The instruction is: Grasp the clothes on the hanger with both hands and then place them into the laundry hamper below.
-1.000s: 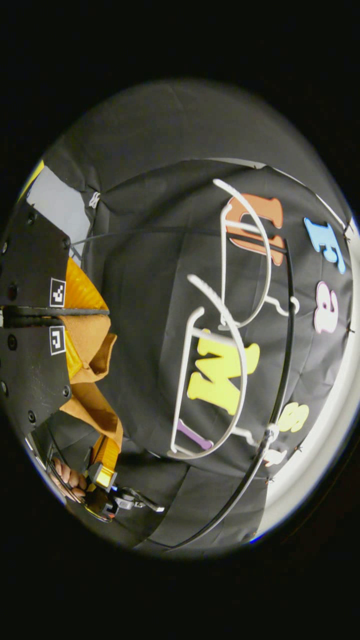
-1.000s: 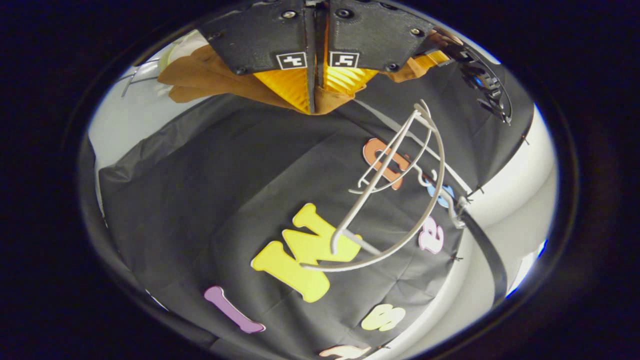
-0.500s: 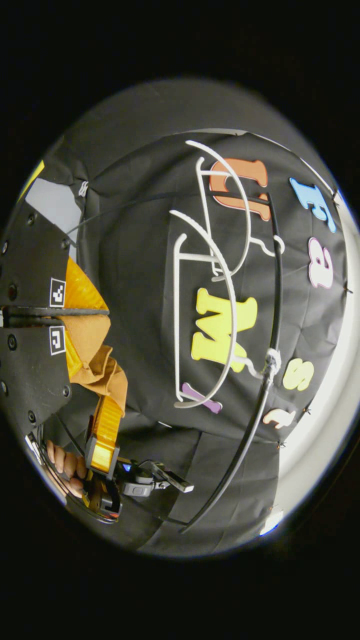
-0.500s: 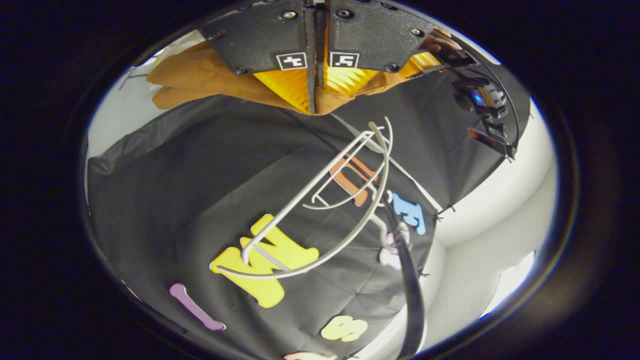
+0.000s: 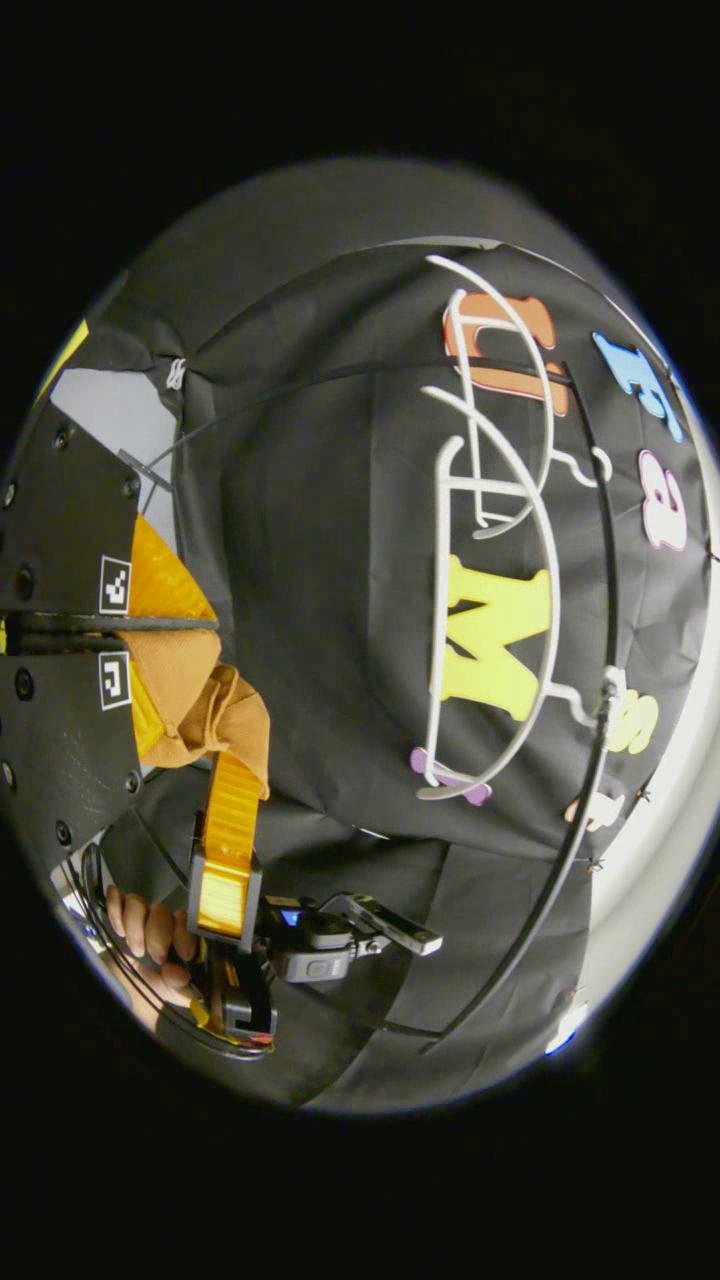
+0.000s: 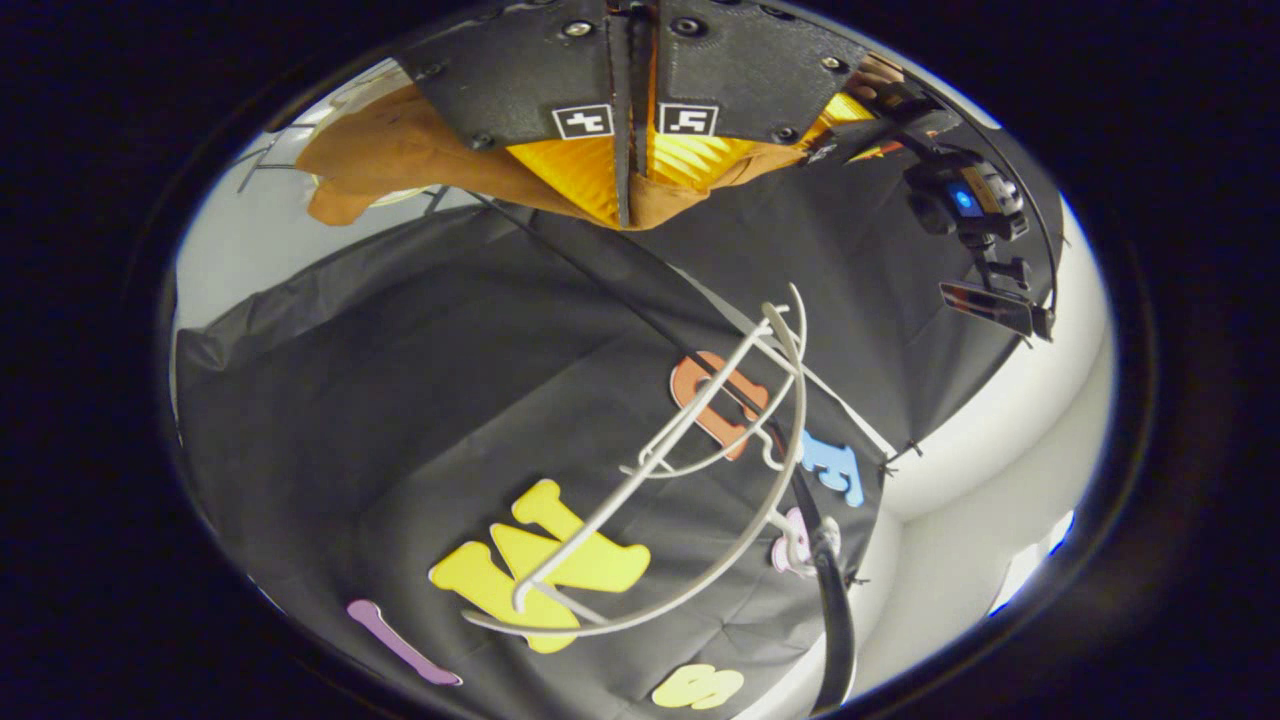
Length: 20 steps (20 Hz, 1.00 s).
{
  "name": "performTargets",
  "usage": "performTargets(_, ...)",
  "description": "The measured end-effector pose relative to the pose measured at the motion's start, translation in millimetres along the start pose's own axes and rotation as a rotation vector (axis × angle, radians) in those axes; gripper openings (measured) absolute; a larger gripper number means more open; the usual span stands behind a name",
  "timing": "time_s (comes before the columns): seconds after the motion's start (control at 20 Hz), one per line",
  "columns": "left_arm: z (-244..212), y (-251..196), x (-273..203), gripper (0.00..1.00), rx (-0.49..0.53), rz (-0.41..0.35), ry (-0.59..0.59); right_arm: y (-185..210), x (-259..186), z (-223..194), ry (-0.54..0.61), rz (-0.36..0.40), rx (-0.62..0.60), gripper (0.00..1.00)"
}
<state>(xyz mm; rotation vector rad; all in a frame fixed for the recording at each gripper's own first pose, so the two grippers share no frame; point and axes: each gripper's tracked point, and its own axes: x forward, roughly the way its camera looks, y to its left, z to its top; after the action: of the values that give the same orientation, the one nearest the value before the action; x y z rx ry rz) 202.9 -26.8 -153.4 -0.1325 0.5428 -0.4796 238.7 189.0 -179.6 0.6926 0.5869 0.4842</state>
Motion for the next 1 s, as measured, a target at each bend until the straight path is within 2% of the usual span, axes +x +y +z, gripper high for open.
performTargets(0.25,-54.1,23.7,21.8,0.00,-0.001,0.043,0.093,-52.0,20.9,-38.0,0.077,-0.096,0.040,0.04)
performTargets(0.55,-114.3,38.4,50.7,0.00,-0.087,0.067,0.197,-119.6,39.0,-76.9,0.126,-0.209,0.174,0.04)
performTargets(1.0,-183.3,47.8,84.7,0.00,-0.151,0.125,0.380,-206.9,56.1,-149.1,0.289,-0.440,0.182,0.04)
